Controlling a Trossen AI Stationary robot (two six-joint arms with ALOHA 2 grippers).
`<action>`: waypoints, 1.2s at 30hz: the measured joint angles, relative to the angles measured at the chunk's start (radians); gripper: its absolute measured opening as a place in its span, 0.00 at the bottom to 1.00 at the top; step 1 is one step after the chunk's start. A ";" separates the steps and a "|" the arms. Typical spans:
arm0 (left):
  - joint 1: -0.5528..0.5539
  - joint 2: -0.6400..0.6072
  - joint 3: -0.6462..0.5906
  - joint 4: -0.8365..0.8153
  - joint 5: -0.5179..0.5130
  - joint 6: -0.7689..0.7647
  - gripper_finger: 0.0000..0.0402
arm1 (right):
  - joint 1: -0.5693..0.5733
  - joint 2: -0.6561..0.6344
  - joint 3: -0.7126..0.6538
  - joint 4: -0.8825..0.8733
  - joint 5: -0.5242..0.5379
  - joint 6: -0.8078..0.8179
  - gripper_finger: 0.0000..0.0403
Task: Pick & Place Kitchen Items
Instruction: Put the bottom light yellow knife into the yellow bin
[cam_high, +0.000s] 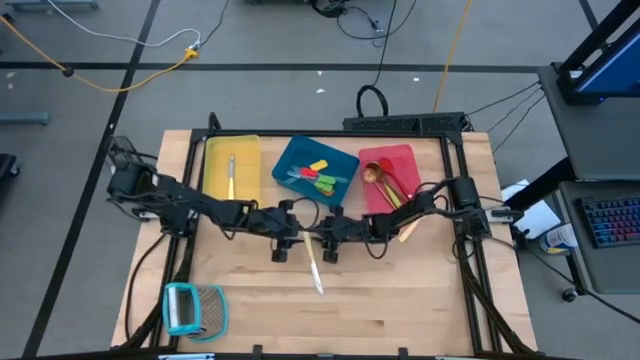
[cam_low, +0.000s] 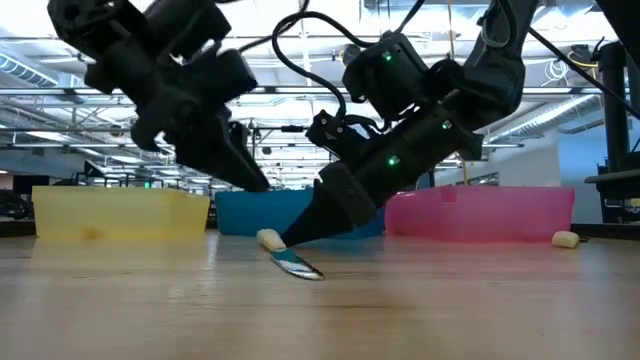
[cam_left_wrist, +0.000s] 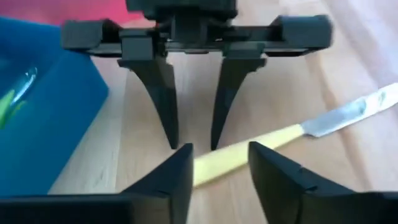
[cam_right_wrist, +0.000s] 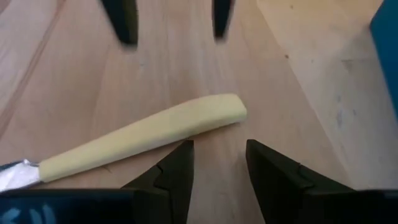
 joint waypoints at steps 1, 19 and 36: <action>0.000 0.018 0.000 0.008 -0.001 -0.003 0.43 | -0.002 0.000 0.000 0.004 -0.003 -0.002 0.35; -0.043 0.209 0.002 0.122 0.023 0.176 0.63 | 0.006 0.001 -0.001 0.049 -0.091 -0.022 0.35; -0.037 0.208 0.003 0.033 0.111 0.163 0.23 | 0.069 -0.127 0.000 -0.044 0.013 -0.047 0.35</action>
